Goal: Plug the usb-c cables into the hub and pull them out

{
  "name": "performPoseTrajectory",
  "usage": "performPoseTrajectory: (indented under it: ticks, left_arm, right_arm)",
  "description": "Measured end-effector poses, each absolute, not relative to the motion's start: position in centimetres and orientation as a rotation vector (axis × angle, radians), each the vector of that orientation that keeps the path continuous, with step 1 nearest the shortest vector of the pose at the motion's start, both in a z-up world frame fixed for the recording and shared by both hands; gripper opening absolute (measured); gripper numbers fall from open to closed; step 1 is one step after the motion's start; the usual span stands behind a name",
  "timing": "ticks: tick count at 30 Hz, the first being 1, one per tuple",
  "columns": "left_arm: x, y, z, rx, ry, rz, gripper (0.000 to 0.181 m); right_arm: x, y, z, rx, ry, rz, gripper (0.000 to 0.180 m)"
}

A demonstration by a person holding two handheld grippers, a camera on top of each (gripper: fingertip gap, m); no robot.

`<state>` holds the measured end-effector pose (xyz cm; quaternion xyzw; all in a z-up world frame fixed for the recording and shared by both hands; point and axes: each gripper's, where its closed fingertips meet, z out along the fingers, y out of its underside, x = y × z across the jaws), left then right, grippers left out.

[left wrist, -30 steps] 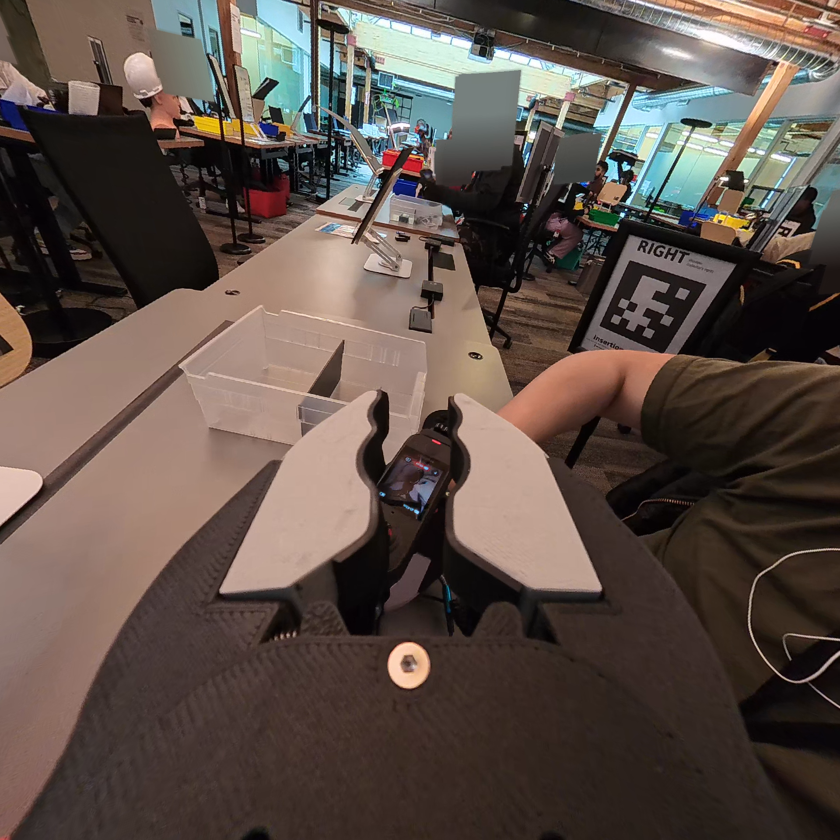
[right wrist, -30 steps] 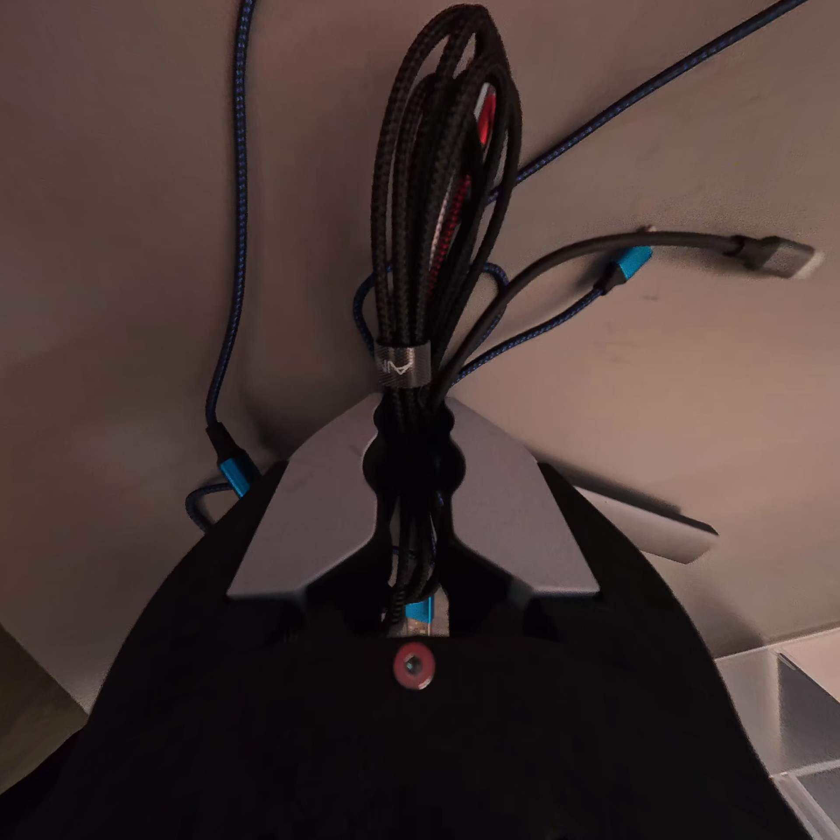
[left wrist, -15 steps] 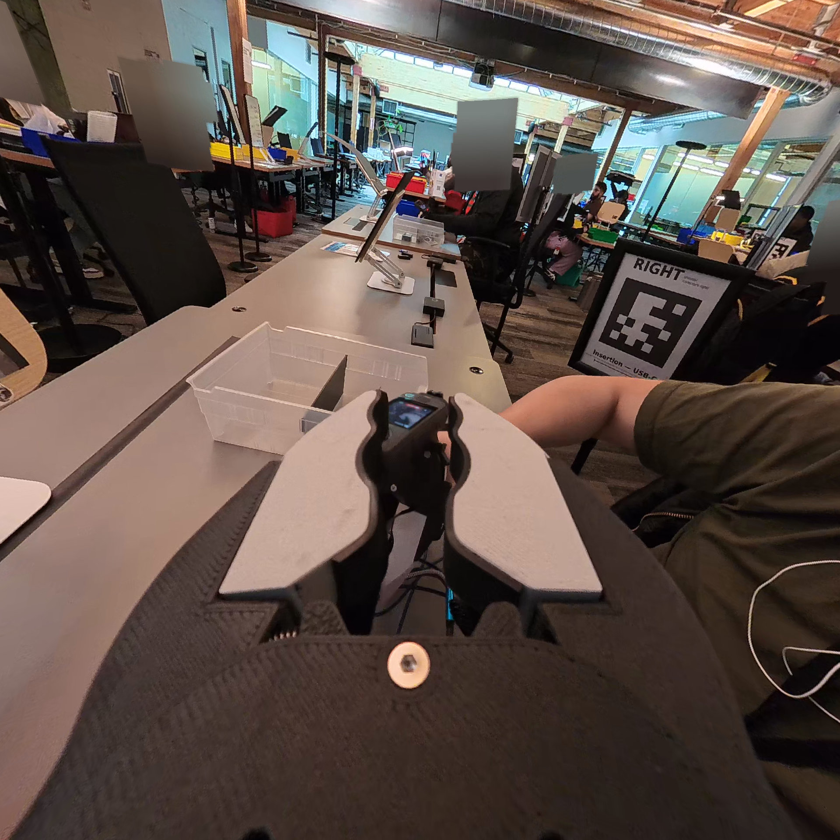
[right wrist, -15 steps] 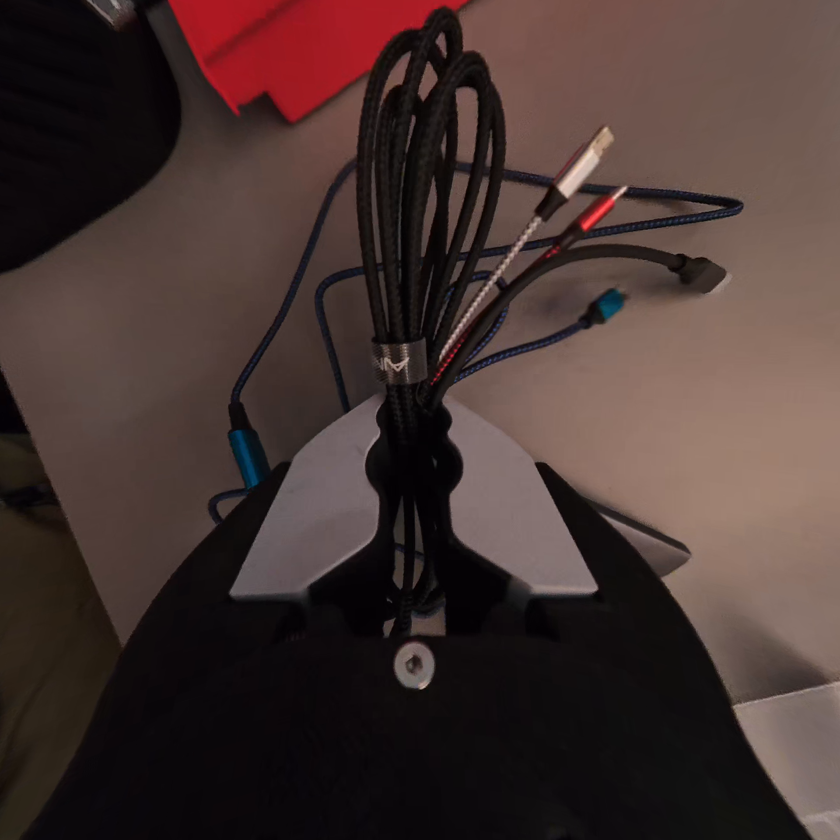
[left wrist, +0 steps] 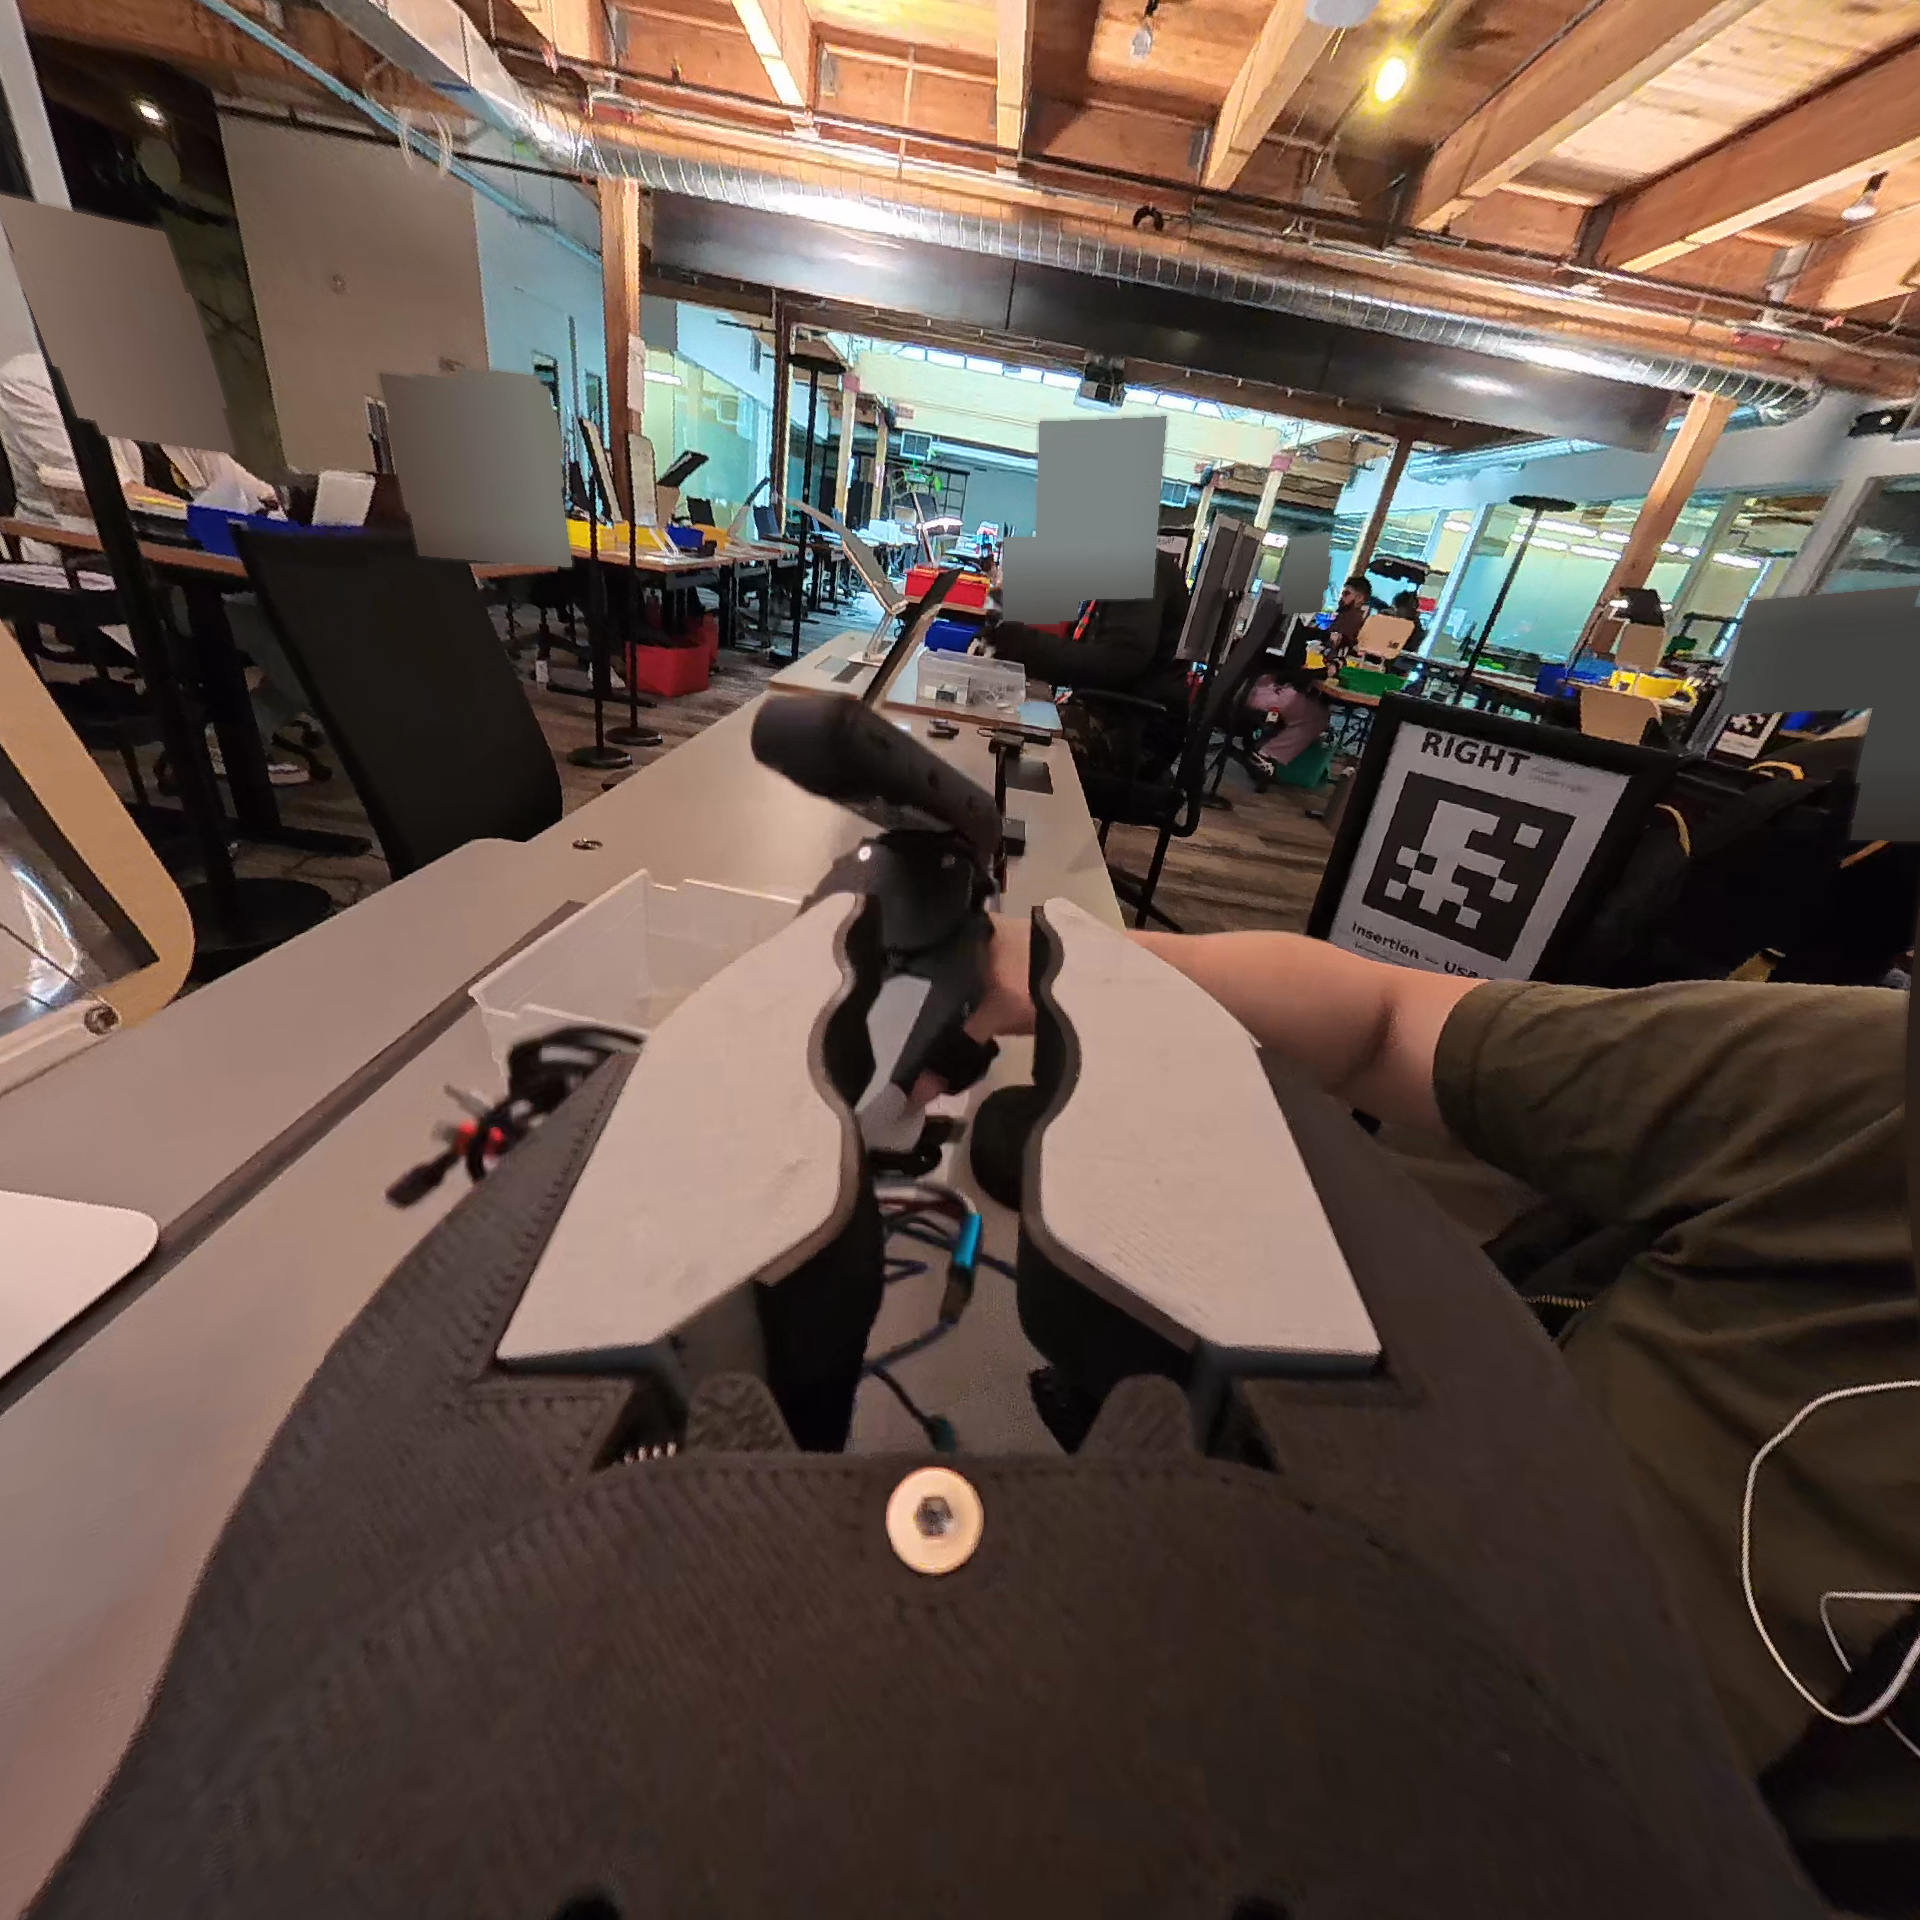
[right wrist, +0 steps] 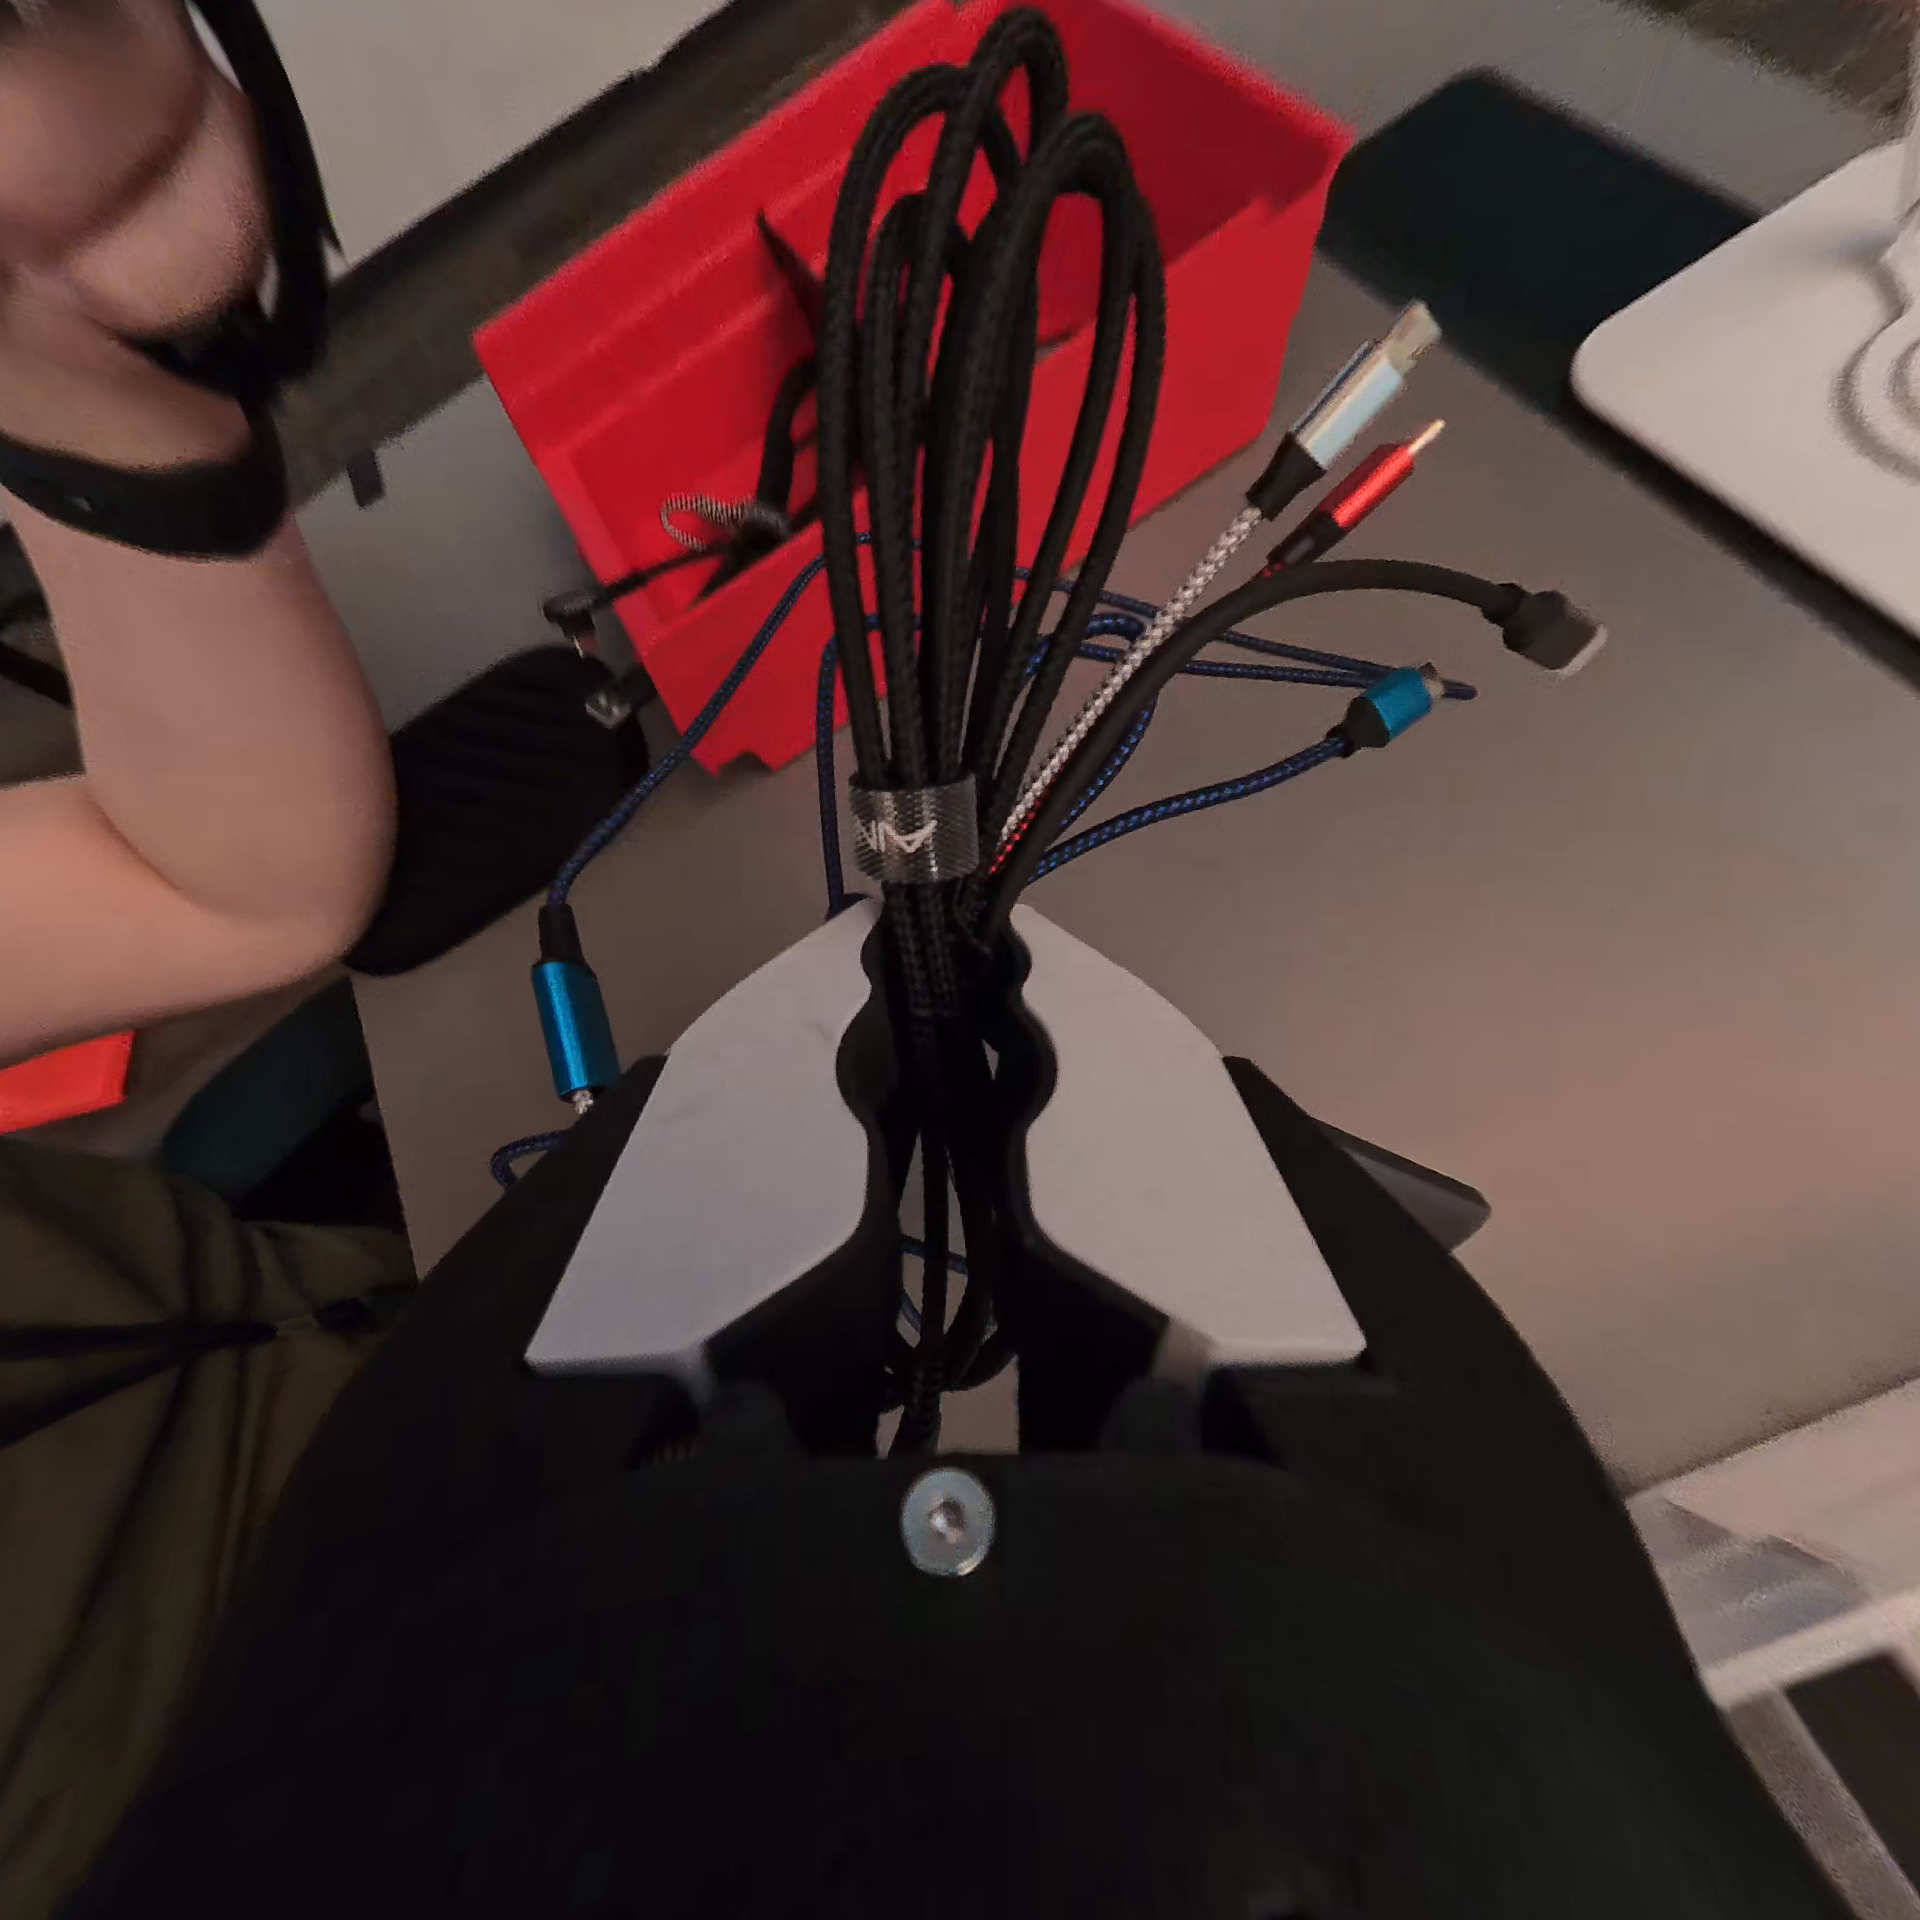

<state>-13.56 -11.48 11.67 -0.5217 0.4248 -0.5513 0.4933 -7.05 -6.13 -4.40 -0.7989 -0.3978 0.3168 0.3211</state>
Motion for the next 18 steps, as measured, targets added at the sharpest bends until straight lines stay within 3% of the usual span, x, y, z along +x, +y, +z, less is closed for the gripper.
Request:
performPoseTrajectory:
  ticks: [12, 18]
  left_arm:
    - [-14.6, -12.4, 13.7, -1.194, 0.973, -1.342, 0.031]
    - [-14.5, -12.2, 13.5, -1.205, 0.972, -1.355, 0.031]
  right_arm:
    - [-2.2, -2.2, 9.3, -1.902, -0.880, 0.730, 0.016]
    - [0.9, -1.6, 12.3, -1.883, -0.831, 0.658, 0.016]
